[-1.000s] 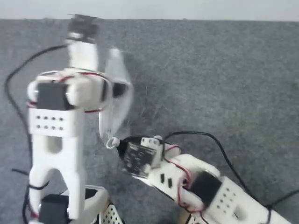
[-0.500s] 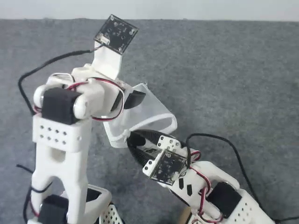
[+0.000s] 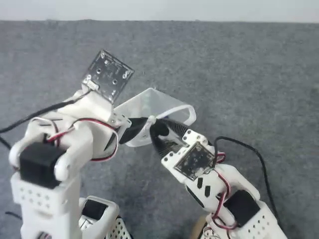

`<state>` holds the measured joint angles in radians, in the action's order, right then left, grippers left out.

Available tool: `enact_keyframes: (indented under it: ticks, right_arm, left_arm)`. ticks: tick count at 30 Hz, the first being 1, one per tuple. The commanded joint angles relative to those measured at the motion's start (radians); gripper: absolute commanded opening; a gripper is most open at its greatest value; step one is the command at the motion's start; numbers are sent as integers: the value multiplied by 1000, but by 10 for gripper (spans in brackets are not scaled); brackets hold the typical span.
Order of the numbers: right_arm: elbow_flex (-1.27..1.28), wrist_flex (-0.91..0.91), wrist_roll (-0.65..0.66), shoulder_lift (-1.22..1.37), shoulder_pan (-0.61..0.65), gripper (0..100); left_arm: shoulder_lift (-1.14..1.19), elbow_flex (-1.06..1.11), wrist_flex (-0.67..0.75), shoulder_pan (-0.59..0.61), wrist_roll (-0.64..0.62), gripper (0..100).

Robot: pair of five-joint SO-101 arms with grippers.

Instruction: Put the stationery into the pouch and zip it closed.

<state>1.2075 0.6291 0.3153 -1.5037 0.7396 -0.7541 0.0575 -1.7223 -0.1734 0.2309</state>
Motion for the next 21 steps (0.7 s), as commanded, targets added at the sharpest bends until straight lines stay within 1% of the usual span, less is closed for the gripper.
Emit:
enact_keyframes:
  ticks: [1, 4, 8, 12, 16, 18, 21]
  right_arm:
    - [5, -64, -12, -21, -33, 6]
    - [14, -105, -21, -21, -85, 6]
    - [14, -150, -100, -21, -157, 6]
    - [14, -157, -117, -21, -166, 6]
    - [14, -157, -117, -21, -166, 6]
    - [14, -157, -117, -21, -166, 6]
    - [14, -156, -117, -21, -163, 6]
  left_arm:
    - [-46, -1, -32, -3, 12, 294]
    - [-66, 7, -34, -3, 31, 294]
    - [-98, 85, -34, -17, 104, 294]
    - [-130, 183, -29, -51, 172, 292]
    - [-164, 240, -28, -138, 170, 292]
    - [-180, 274, 3, -169, 167, 292]
    - [-195, 355, 91, -184, 167, 292]
